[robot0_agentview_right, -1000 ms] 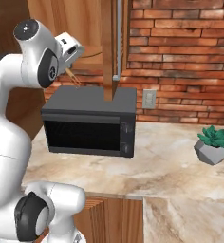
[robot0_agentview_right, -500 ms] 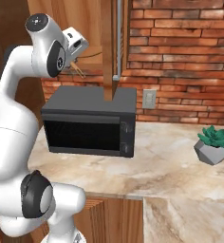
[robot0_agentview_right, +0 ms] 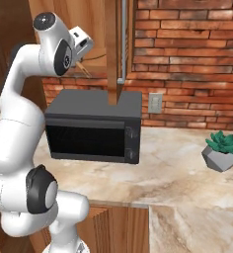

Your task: Organize the utensils by type. Pick up the wooden spoons from the counter and place them in the open cabinet. Then pick up the metallic utensils from the counter and place them in the open drawer.

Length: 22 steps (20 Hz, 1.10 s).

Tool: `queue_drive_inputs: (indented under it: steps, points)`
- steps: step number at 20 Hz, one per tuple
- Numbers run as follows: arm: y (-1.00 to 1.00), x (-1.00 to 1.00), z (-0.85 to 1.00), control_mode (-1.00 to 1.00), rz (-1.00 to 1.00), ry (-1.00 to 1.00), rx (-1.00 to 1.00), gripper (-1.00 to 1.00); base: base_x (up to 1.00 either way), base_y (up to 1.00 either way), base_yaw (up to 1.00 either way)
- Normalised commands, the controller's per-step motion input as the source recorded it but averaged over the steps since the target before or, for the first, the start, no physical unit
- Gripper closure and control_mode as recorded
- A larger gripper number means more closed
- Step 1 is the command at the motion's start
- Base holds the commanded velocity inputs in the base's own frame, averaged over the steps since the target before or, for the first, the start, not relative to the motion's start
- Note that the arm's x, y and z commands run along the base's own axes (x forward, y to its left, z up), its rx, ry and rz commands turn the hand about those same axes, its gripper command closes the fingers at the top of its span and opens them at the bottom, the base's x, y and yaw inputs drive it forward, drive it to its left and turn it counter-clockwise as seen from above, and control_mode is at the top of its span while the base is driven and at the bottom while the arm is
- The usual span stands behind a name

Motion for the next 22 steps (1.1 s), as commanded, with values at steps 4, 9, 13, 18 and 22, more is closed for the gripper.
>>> queue_drive_inputs:
  steps: [4, 9, 13, 18, 22]
  points:
    - [0.02, 0.45, 0.00, -1.00, 0.10, 0.00, 0.00, 1.00, 0.00, 0.00, 0.00]
    - [0.02, 0.37, 0.00, -1.00, 0.09, 0.00, 0.00, 1.00, 0.00, 0.00, 0.00]
    - [0.14, 0.23, 0.00, -1.00, 0.08, 0.00, 0.00, 1.00, 0.00, 0.00, 0.00]
    - [0.23, 0.17, 0.00, -1.00, 0.07, 0.00, -0.02, 1.00, 0.00, 0.00, 0.00]
    - [0.33, 0.16, 0.00, -1.00, 0.03, 0.00, -0.05, 1.00, 0.00, 0.00, 0.00]
